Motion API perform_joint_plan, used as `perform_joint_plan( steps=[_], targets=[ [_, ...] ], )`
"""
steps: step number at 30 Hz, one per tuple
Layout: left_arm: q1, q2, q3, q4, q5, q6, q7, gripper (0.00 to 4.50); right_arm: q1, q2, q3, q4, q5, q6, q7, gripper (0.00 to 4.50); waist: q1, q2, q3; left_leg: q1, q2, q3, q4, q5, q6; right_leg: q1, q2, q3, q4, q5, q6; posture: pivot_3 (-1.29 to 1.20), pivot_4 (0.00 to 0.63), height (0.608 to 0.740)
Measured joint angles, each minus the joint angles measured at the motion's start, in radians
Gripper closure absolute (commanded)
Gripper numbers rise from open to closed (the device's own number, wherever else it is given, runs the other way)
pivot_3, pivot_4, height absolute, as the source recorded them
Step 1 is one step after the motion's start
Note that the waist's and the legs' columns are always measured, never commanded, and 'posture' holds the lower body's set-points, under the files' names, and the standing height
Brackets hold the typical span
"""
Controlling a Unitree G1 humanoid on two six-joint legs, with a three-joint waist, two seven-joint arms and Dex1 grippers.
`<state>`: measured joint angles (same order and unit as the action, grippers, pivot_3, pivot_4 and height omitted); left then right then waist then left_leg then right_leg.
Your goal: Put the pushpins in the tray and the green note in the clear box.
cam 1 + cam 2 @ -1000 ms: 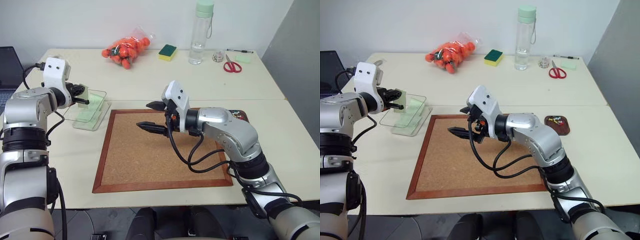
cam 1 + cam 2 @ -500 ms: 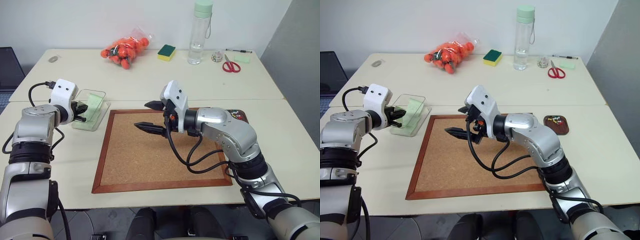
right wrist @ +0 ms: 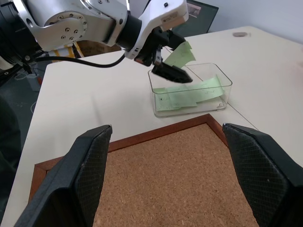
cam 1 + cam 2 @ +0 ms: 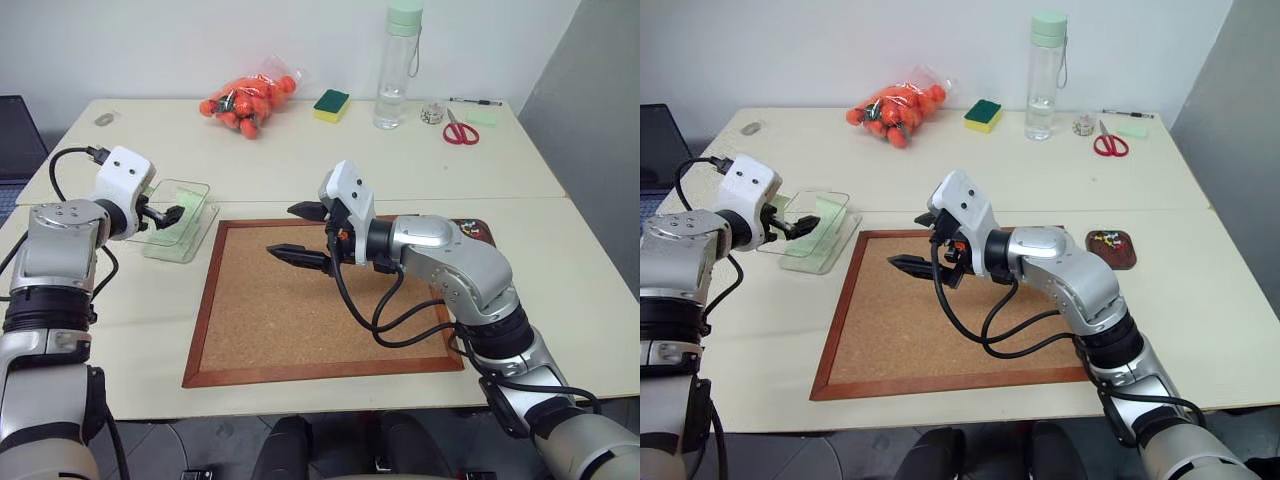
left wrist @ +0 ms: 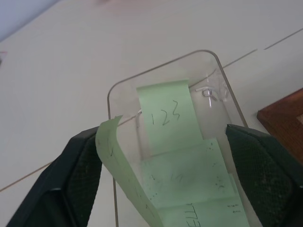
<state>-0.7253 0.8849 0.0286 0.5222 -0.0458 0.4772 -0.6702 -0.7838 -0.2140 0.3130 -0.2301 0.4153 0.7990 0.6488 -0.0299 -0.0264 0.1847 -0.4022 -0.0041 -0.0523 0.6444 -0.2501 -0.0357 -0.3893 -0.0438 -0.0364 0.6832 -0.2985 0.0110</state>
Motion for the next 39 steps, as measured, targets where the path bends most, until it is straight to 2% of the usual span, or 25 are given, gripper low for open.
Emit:
perform_joint_plan(
  steps=[8, 18, 24, 28, 32, 37, 39],
  targets=[
    [0.027, 0.034, 0.003, 0.039, 0.001, -0.002, -0.047, 0.01, 0.012, -0.001, 0.0, 0.0, 0.0, 0.0, 0.0, 0.55, 0.0, 0.0, 0.0, 0.0, 0.0, 0.0, 0.0, 0.0, 0.0, 0.0, 0.0, 0.0, 0.001, 0.0, 0.0, 0.0, 0.15, 0.74],
    [-0.018, 0.052, 0.017, 0.198, 0.0, -0.025, -0.066, 0.01, 0.012, 0.0, -0.001, 0.0, 0.0, 0.0, -0.001, 0.55, -0.001, 0.0, 0.0, 0.001, 0.0, 0.0, 0.001, 0.0, 0.001, 0.0, 0.001, 0.0, 0.004, 0.0, 0.0, 0.0, 0.15, 0.74],
    [-0.038, 0.052, 0.018, 0.169, -0.005, -0.026, -0.067, 0.01, 0.012, -0.001, -0.003, -0.001, 0.0, 0.001, -0.003, 0.55, -0.001, 0.0, 0.0, 0.001, 0.0, 0.0, 0.002, 0.0, 0.001, -0.001, 0.001, 0.0, 0.006, 0.0, 0.0, 0.0, 0.15, 0.74],
    [-0.04, 0.045, 0.054, 0.079, -0.034, 0.009, -0.057, 0.01, 0.012, -0.002, -0.011, -0.003, 0.001, 0.001, -0.006, 0.55, 0.0, 0.0, 0.0, 0.001, 0.001, 0.0, 0.002, 0.0, 0.001, -0.001, 0.001, 0.0, 0.007, 0.0, 0.0, 0.0, 0.15, 0.74],
    [-0.013, -0.009, 0.131, -0.089, -0.118, 0.109, -0.041, 0.01, 0.034, -0.019, -0.023, -0.029, 0.005, 0.001, -0.003, 0.55, 0.001, 0.0, 0.0, 0.001, 0.0, 0.0, 0.002, 0.0, 0.001, 0.0, 0.0, 0.0, 0.006, 0.0, 0.0, 0.0, 0.15, 0.74],
    [0.18, -0.14, 0.237, -0.465, -0.304, 0.247, -0.041, 0.01, 0.185, -0.117, -0.106, -0.156, 0.059, 0.009, 0.022, 0.55, 0.001, -0.001, 0.0, 0.001, -0.001, 0.001, 0.002, 0.0, 0.001, 0.001, -0.002, 0.002, 0.004, 0.0, 0.0, 0.0, 0.15, 0.74],
    [0.286, -0.168, 0.237, -0.609, -0.362, 0.285, -0.054, 0.01, 0.281, -0.183, -0.138, -0.197, 0.065, 0.004, 0.03, 0.55, 0.001, -0.001, 0.0, 0.001, -0.001, 0.001, 0.001, 0.0, 0.001, 0.002, -0.002, 0.002, 0.002, 0.0, 0.0, 0.0, 0.15, 0.74]
  ],
)
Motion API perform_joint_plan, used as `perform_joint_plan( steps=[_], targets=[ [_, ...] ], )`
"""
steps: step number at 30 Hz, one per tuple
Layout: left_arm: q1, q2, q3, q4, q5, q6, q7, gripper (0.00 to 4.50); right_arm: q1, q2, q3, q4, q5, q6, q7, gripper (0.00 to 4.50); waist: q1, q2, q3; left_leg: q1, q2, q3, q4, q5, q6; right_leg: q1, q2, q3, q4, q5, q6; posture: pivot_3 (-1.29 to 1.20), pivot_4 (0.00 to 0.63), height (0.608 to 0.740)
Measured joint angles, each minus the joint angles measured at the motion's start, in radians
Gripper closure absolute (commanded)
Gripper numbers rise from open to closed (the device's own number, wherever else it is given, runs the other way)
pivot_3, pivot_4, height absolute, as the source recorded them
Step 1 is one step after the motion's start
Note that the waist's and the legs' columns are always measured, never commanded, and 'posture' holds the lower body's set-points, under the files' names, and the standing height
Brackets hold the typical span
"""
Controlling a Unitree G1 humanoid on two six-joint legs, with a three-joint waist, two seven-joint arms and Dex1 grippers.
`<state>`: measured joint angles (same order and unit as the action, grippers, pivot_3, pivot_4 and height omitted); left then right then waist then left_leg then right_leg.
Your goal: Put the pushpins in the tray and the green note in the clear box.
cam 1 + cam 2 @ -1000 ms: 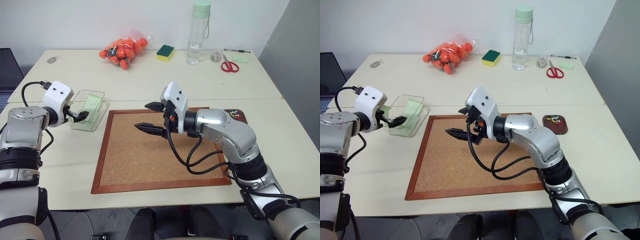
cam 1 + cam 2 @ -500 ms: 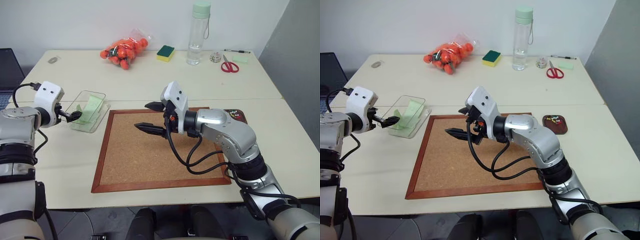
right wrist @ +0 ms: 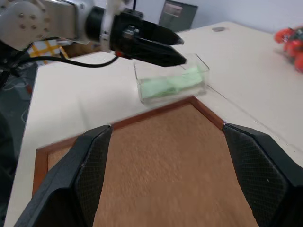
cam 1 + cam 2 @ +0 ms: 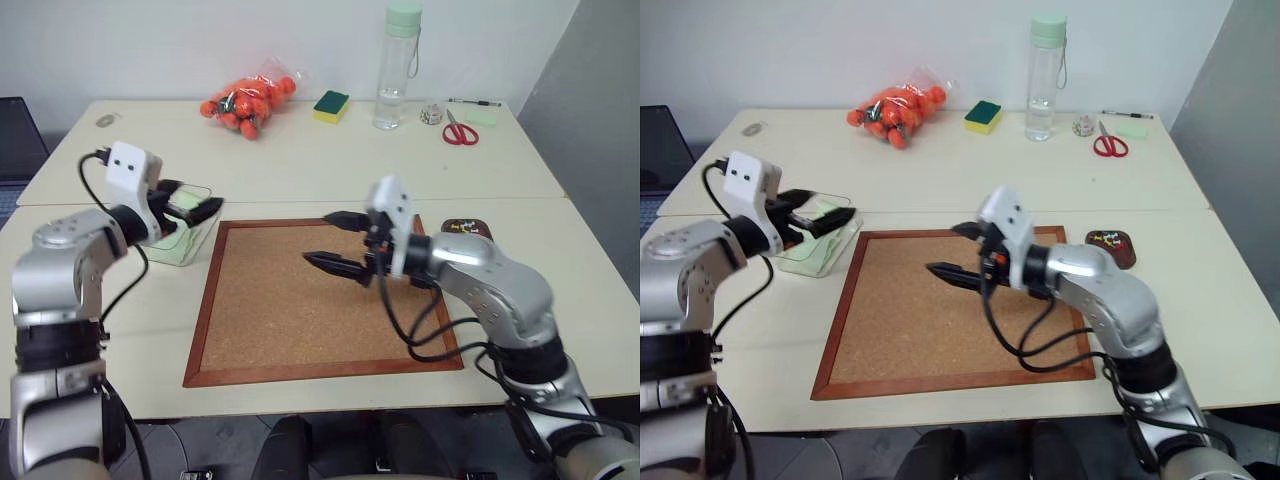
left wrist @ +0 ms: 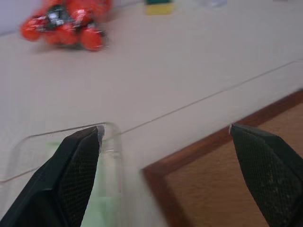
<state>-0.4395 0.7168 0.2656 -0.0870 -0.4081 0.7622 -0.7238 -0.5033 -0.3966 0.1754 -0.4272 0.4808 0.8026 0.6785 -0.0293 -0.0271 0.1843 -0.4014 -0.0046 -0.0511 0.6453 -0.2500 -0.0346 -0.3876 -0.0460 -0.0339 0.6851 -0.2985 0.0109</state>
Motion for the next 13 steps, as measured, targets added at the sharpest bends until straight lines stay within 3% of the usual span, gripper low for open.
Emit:
perform_joint_plan(
  steps=[7, 13],
  targets=[
    [0.222, -0.129, -0.049, -0.241, -0.003, -0.031, 0.104, 0.01, 0.286, -0.124, -0.079, -0.054, -0.062, -0.192, 0.025, 0.55, 0.001, 0.0, 0.0, 0.003, 0.001, 0.0, 0.0, 0.0, 0.001, 0.002, 0.001, 0.0, 0.001, 0.001, -0.001, 0.0, 0.15, 0.74],
    [0.312, -0.178, -0.089, -0.27, 0.028, -0.101, 0.149, 0.01, 0.352, -0.123, -0.13, -0.026, -0.085, -0.285, 0.001, 0.55, 0.005, 0.0, 0.0, 0.004, 0.002, 0.0, 0.001, 0.001, 0.003, 0.003, 0.003, -0.001, 0.001, 0.002, -0.002, 0.0, 0.15, 0.74]
  ],
)
